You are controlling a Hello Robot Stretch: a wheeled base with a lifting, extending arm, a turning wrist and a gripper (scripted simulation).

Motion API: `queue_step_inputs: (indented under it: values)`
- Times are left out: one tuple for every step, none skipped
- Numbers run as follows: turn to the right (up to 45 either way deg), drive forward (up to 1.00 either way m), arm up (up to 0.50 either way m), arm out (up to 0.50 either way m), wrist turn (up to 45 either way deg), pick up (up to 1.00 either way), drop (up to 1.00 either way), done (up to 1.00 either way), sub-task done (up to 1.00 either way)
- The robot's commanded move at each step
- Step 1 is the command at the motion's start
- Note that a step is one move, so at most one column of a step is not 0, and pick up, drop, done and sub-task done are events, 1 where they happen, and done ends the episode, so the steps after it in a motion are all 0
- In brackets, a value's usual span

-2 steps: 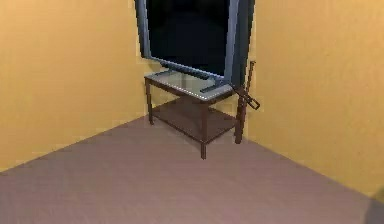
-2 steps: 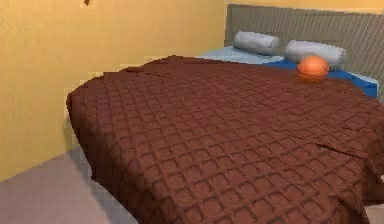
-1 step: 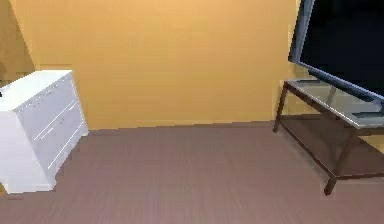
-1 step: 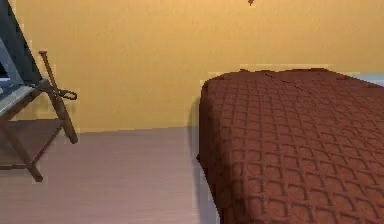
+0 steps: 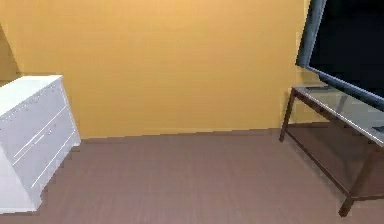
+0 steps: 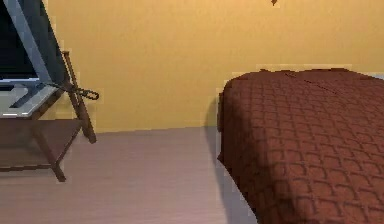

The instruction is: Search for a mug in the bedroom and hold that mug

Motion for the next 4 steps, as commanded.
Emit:
queue_step_inputs:
  values:
    - [-45.0, 0.0, 0.0, 0.0, 0.0, 0.0, 0.0, 0.0, 0.0]
    - [-33.0, 0.0, 0.0, 0.0, 0.0, 0.0, 0.0, 0.0, 0.0]
    - [0.0, 0.15, 0.0, 0.0, 0.0, 0.0, 0.0, 0.0, 0.0]
    - [-45.0, 0.0, 0.0, 0.0, 0.0, 0.0, 0.0, 0.0, 0.0]
